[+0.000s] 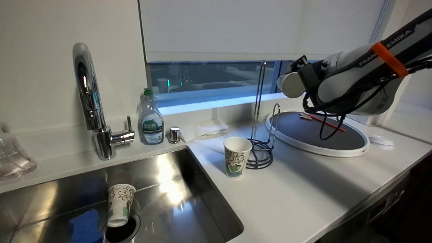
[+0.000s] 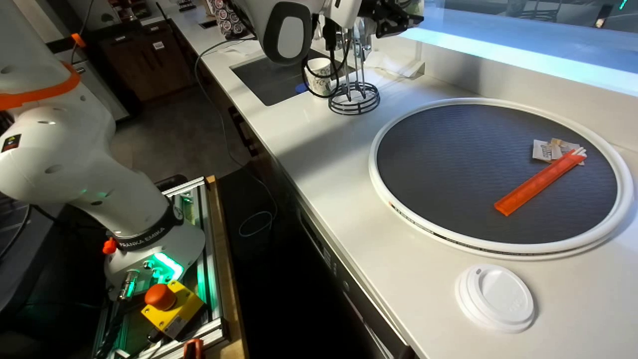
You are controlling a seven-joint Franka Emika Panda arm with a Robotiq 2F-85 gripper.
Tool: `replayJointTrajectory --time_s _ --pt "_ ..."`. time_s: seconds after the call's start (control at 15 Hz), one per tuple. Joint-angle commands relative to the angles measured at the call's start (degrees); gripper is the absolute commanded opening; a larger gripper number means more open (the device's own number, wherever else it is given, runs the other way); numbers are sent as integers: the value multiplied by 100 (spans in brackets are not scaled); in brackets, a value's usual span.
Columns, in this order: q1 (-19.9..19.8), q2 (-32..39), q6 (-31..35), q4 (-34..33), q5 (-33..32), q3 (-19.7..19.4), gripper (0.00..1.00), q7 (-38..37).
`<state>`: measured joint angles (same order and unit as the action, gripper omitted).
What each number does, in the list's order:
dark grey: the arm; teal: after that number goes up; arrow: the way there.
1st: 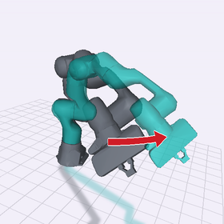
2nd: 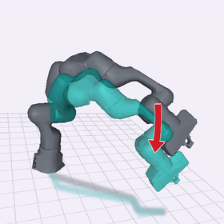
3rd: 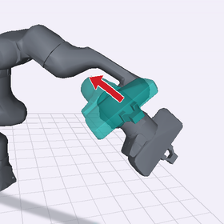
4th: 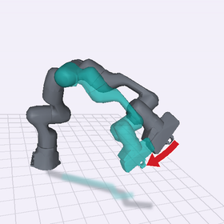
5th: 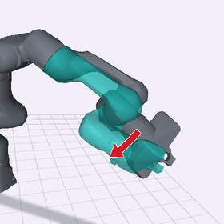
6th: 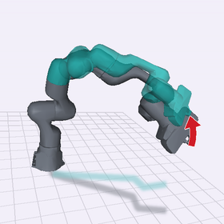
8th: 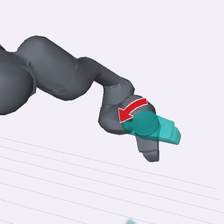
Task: Put the coffee cup on the stand
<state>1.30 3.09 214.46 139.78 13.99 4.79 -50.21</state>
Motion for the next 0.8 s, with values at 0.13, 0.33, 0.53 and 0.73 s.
replayJointTrajectory --time_s 0.13,0.33,0.53,0.73 --pt "226 -26 955 225 222 46 29 982" --pt "338 -42 1670 387 607 96 29 1568" --pt "447 -12 2429 480 1244 162 29 2211" --pt "572 65 3071 429 1675 254 29 2750"
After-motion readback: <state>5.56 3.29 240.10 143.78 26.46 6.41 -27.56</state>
